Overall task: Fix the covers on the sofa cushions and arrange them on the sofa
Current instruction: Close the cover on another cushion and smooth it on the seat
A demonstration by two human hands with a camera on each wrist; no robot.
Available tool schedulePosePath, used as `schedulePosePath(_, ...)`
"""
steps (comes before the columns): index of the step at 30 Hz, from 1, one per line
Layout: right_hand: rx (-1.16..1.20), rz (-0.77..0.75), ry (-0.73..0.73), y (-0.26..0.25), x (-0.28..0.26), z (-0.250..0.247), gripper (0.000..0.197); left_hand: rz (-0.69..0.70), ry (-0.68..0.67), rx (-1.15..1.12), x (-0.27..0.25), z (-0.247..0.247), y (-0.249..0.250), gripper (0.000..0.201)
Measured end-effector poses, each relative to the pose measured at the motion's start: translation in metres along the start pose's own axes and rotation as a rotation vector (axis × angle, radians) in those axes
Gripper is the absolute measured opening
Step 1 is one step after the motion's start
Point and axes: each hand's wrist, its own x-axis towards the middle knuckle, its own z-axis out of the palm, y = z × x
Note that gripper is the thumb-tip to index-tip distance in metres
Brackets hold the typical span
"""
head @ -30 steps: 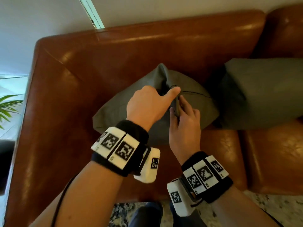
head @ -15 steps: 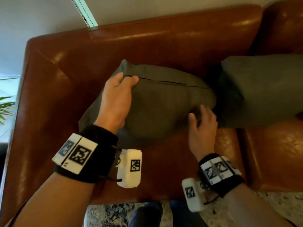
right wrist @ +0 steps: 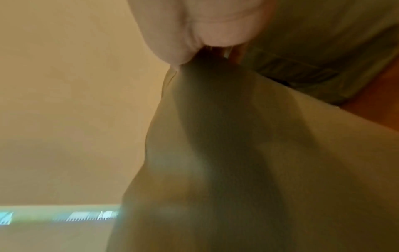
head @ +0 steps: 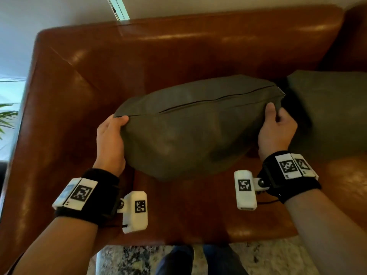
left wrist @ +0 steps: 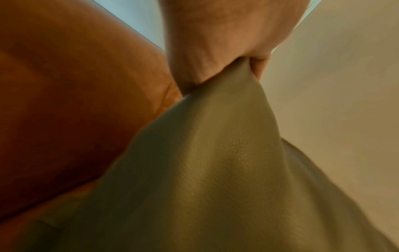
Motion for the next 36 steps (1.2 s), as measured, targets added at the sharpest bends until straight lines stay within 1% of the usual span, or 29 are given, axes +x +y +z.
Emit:
schedulePosePath(1, -0.048, -0.021, -0.012, 0.000, -0.002, 0.003, 0.021, -0.010, -0.010, 0.020, 0.004, -0.004, -0.008, 0.015)
schedulePosePath(2, -0.108, -0.015, -0.024, 0.000, -0.004, 0.006, 0.025, -0.020, -0.022, 0.037, 0.007, -0.006, -0.016, 0.015)
schedulePosePath(4, -0.226, 0.001, -0.031, -0.004, -0.010, 0.009, 0.054, -0.025, -0.039, 0.046, 0.013, -0.006, -0.029, 0.013)
schedulePosePath(5, -0.283, -0.059, -0.036, -0.010, -0.016, 0.010, 0.065, -0.018, -0.046, 0.044, 0.017, -0.004, -0.033, 0.012)
schedulePosePath(6, -0.350, -0.180, -0.057, -0.018, -0.023, 0.014, 0.070, -0.007, -0.048, 0.037, 0.021, -0.002, -0.035, 0.012)
schedulePosePath(7, -0.429, -0.345, -0.099, -0.026, -0.034, 0.019, 0.067, 0.008, -0.052, 0.025, 0.025, -0.001, -0.036, 0.012)
schedulePosePath(9, -0.553, -0.690, -0.236, -0.043, -0.059, 0.040, 0.052, 0.028, -0.060, 0.015, 0.031, 0.001, -0.038, 0.012)
schedulePosePath(10, -0.567, -0.796, -0.346, -0.051, -0.072, 0.055, 0.046, 0.035, -0.063, 0.022, 0.033, 0.000, -0.039, 0.013)
schedulePosePath(11, -0.569, -0.843, -0.479, -0.059, -0.084, 0.072, 0.043, 0.043, -0.072, 0.029, 0.035, -0.001, -0.040, 0.014)
schedulePosePath(13, -0.636, -0.868, -0.720, -0.073, -0.104, 0.108, 0.044, 0.048, -0.122, -0.002, 0.035, -0.004, -0.043, 0.020)
schedulePosePath(14, -0.704, -0.872, -0.797, -0.078, -0.110, 0.126, 0.046, 0.035, -0.149, -0.049, 0.034, -0.007, -0.046, 0.025)
schedulePosePath(16, -0.842, -0.858, -0.896, -0.079, -0.111, 0.154, 0.047, -0.012, -0.158, -0.132, 0.034, -0.016, -0.055, 0.034)
schedulePosePath(18, -0.932, -0.820, -0.950, -0.073, -0.106, 0.167, 0.047, 0.000, -0.109, -0.068, 0.037, -0.028, -0.064, 0.036)
schedulePosePath(20, -0.933, -0.785, -0.959, -0.065, -0.102, 0.164, 0.046, 0.059, -0.088, 0.085, 0.046, -0.041, -0.073, 0.026)
schedulePosePath(22, -0.895, -0.766, -0.952, -0.058, -0.103, 0.155, 0.043, 0.127, -0.130, 0.284, 0.054, -0.052, -0.079, 0.016)
schedulePosePath(23, -0.876, -0.762, -0.954, -0.055, -0.104, 0.149, 0.042, 0.175, -0.175, 0.383, 0.058, -0.054, -0.083, 0.020)
schedulePosePath(25, -0.851, -0.759, -0.953, -0.050, -0.106, 0.140, 0.041, 0.265, -0.297, 0.559, 0.062, -0.053, -0.087, 0.040)
schedulePosePath(26, -0.840, -0.760, -0.947, -0.047, -0.106, 0.137, 0.041, 0.298, -0.335, 0.643, 0.063, -0.051, -0.088, 0.049)
schedulePosePath(28, -0.818, -0.733, -0.931, -0.042, -0.105, 0.131, 0.040, 0.363, -0.331, 0.786, 0.066, -0.044, -0.092, 0.055)
schedulePosePath(30, -0.798, -0.703, -0.922, -0.039, -0.105, 0.126, 0.038, 0.400, -0.276, 0.826, 0.068, -0.037, -0.097, 0.053)
schedulePosePath(34, -0.780, -0.702, -0.916, -0.037, -0.104, 0.123, 0.038, 0.461, -0.234, 0.757, 0.071, -0.026, -0.109, 0.045)
schedulePosePath(36, -0.776, -0.703, -0.915, -0.036, -0.104, 0.124, 0.038, 0.479, -0.173, 0.719, 0.071, -0.023, -0.114, 0.040)
